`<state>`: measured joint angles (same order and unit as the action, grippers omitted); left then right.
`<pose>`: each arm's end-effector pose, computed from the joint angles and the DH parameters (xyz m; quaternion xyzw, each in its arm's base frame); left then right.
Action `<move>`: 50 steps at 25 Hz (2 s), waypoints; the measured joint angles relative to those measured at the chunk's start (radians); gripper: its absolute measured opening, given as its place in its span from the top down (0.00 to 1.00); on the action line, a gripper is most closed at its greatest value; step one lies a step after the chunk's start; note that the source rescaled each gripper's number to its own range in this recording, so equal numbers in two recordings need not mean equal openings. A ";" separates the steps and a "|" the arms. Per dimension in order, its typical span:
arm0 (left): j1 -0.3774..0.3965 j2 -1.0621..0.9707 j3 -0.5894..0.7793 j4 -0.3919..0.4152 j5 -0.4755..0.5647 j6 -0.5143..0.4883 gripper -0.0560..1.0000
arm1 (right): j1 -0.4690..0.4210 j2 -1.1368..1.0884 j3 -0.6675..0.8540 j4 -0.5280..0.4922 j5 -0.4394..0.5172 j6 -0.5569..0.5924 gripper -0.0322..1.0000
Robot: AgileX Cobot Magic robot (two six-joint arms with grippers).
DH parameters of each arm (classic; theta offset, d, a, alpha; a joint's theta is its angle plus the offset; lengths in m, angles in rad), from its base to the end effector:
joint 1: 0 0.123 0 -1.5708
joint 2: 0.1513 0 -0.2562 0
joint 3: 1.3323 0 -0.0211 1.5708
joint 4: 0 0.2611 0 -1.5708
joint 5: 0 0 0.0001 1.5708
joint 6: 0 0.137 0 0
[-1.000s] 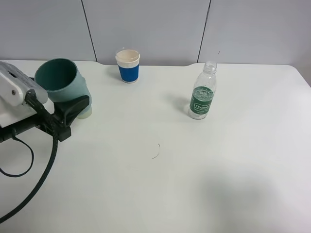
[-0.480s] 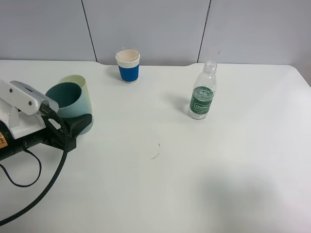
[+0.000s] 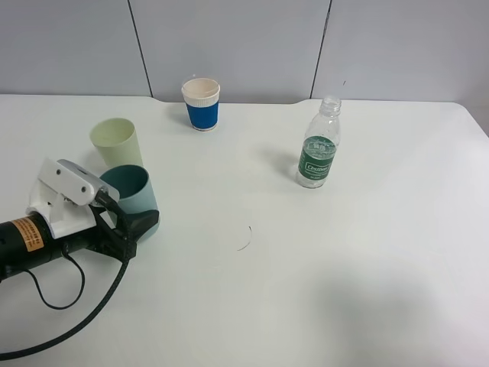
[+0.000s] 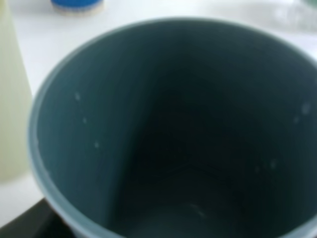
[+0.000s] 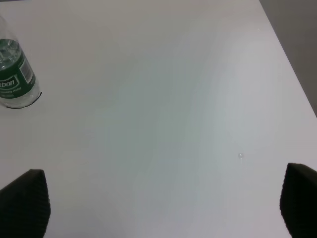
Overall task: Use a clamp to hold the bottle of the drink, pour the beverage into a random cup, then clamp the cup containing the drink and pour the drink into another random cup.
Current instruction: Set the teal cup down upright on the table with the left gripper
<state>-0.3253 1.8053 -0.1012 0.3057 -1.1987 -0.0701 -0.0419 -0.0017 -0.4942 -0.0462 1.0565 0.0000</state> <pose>0.2006 -0.1082 0.0431 0.2282 0.8062 -0.1928 0.5106 0.0745 -0.0086 0.2601 0.0187 0.8528 -0.0340 0.5208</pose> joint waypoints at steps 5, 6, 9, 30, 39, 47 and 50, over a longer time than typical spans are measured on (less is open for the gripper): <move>0.000 0.033 -0.002 0.027 -0.001 0.058 0.94 | 0.000 0.000 0.000 0.000 0.000 0.000 0.02; 0.000 0.033 -0.002 0.033 -0.001 0.070 0.94 | 0.000 0.000 0.000 0.000 0.000 0.000 0.02; 0.000 0.034 -0.019 0.066 -0.001 0.088 0.94 | 0.000 0.000 0.000 0.000 0.000 0.000 0.02; -0.238 0.038 -0.154 -0.035 -0.001 0.115 0.94 | 0.000 0.000 0.000 0.000 0.000 0.000 0.02; -0.356 0.100 -0.223 -0.133 -0.001 0.104 0.94 | 0.000 0.000 0.000 0.000 0.000 0.000 0.02; -0.373 0.169 -0.290 -0.099 -0.001 0.100 0.94 | 0.000 0.000 0.000 0.000 0.000 0.000 0.02; -0.373 0.196 -0.319 -0.039 -0.001 0.100 0.94 | 0.000 0.000 0.000 0.000 0.000 0.000 0.02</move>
<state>-0.6981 2.0014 -0.4197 0.2669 -1.1997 0.0298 -0.0419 -0.0017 -0.4942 -0.0462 1.0565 0.0000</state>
